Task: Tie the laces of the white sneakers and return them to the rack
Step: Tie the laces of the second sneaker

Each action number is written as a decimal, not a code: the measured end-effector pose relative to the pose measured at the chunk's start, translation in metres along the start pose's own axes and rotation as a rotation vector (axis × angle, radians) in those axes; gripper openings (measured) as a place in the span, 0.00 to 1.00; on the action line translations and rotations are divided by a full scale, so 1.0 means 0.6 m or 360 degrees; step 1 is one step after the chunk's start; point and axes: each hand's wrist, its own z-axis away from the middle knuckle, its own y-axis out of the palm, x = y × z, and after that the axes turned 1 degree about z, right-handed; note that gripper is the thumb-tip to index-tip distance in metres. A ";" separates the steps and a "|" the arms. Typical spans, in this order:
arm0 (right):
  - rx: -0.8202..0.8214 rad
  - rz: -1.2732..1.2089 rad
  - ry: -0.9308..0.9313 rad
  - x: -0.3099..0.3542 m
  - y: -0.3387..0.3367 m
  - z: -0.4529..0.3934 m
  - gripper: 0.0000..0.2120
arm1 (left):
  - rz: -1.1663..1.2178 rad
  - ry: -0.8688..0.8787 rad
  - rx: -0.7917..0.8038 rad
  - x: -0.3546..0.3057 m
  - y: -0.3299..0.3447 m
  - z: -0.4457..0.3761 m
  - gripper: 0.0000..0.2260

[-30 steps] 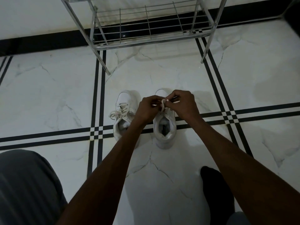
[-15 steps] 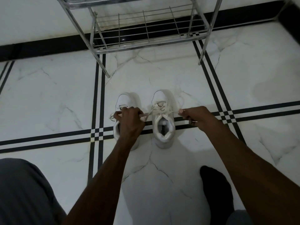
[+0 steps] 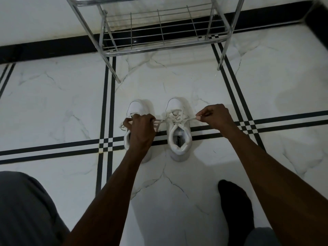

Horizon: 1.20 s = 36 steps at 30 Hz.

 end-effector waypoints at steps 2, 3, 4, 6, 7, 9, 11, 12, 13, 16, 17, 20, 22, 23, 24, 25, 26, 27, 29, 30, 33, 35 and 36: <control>-0.0009 -0.0018 0.0115 -0.003 0.001 -0.005 0.07 | -0.0096 0.0041 -0.0001 0.002 0.001 0.009 0.11; -0.0014 -0.0032 0.0194 -0.007 0.004 -0.006 0.07 | -0.0110 0.0055 -0.0015 0.006 0.005 0.011 0.11; -0.0026 -0.0035 0.0261 -0.012 0.007 -0.006 0.07 | -0.0118 0.0063 -0.0033 0.008 0.007 0.014 0.11; -0.0041 -0.0009 0.0327 -0.022 0.013 -0.006 0.09 | -0.0141 0.0071 -0.0062 0.010 0.012 0.016 0.11; -0.0047 0.0009 0.0336 -0.024 0.016 -0.005 0.10 | -0.0156 0.0081 -0.0074 0.010 0.013 0.017 0.11; -0.0080 0.0047 0.0332 -0.026 0.021 -0.004 0.10 | -0.0174 0.0101 -0.0078 0.010 0.014 0.016 0.10; -0.0128 0.0107 0.0237 -0.022 0.023 -0.002 0.09 | -0.0164 0.0089 -0.0072 0.011 0.017 0.014 0.10; -0.0148 0.0131 0.0146 -0.020 0.023 -0.001 0.09 | -0.0150 0.0074 -0.0069 0.011 0.017 0.013 0.10; -0.0154 0.0153 0.0048 -0.017 0.020 0.000 0.08 | -0.0128 0.0054 -0.0065 0.010 0.017 0.011 0.09; -0.0074 0.0225 -0.0155 -0.018 0.005 0.003 0.08 | -0.0075 0.0006 -0.0040 0.006 0.013 0.007 0.10; -0.0063 0.0263 -0.0196 -0.020 0.001 0.003 0.08 | -0.0072 0.0000 -0.0029 0.003 0.011 0.006 0.10; -0.0166 0.0362 -0.0352 -0.024 -0.003 0.001 0.05 | -0.0082 0.0005 -0.0001 -0.005 0.006 0.006 0.09; -0.0220 0.0444 -0.0502 -0.023 0.002 0.000 0.04 | -0.0104 0.0016 -0.0019 -0.006 0.005 0.009 0.09; -0.0243 0.0497 -0.0564 -0.023 0.004 0.001 0.03 | -0.0123 0.0033 -0.0032 -0.006 0.006 0.011 0.09; -0.0262 0.0541 -0.0606 -0.023 0.003 0.001 0.02 | -0.0149 0.0061 -0.0043 -0.005 0.008 0.012 0.10; -0.0275 0.0573 -0.0630 -0.025 0.002 0.001 0.02 | -0.0187 0.0097 -0.0053 -0.004 0.009 0.015 0.11; -0.0274 0.0600 -0.0637 -0.027 0.000 0.002 0.01 | -0.0237 0.0135 -0.0065 -0.004 0.010 0.017 0.11; -0.0262 0.0628 -0.0638 -0.029 0.000 0.003 0.00 | -0.0288 0.0168 -0.0077 -0.003 0.011 0.018 0.12; -0.0237 0.0685 -0.0606 -0.034 0.002 0.002 0.01 | -0.0370 0.0217 -0.0093 -0.001 0.012 0.018 0.11; -0.0235 0.0720 -0.0586 -0.036 0.005 0.001 0.01 | -0.0400 0.0236 -0.0094 0.000 0.013 0.018 0.11; -0.0223 0.0829 -0.0528 -0.040 0.010 -0.003 0.03 | -0.0445 0.0259 -0.0095 0.001 0.014 0.015 0.11; -0.0194 0.0838 -0.0443 -0.044 0.015 -0.010 0.04 | -0.0450 0.0243 -0.0085 0.003 0.017 0.012 0.12; -0.0161 0.0822 -0.0375 -0.044 0.017 -0.014 0.05 | -0.0444 0.0226 -0.0078 0.003 0.018 0.011 0.11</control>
